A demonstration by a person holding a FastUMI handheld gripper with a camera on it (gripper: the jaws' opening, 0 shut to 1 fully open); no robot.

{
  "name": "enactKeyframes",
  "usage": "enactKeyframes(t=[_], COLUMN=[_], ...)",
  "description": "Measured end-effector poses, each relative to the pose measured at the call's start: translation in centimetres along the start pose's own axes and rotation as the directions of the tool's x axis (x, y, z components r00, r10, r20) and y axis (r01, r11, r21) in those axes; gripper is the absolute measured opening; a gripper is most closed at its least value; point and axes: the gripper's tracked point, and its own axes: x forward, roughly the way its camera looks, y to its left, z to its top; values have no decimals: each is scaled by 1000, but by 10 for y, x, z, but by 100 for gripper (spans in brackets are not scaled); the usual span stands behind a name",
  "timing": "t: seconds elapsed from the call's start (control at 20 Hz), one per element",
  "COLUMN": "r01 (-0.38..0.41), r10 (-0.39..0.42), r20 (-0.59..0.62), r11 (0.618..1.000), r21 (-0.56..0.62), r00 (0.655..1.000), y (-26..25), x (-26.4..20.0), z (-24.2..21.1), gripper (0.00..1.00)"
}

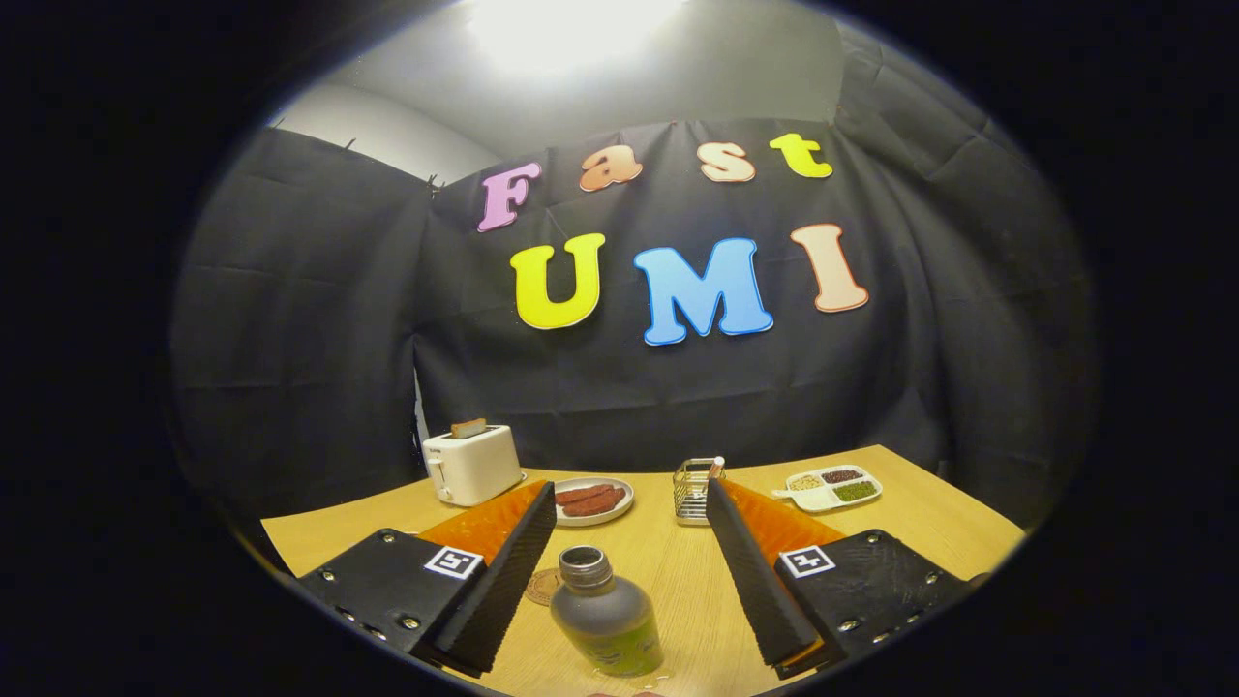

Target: Take the bottle from table, then pour the juice into the cup, finally place the bottle on the coaster

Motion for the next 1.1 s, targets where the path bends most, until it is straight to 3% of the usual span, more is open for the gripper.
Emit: enactKeyframes(t=[0.6,1.1], r01=[74,121], r10=[-72,-121], r20=[-83,-132], r11=[997,993], r21=[26,-10], r00=[994,984], y=[12,6], x=[29,34], z=[-80,-111], gripper=[96,96])
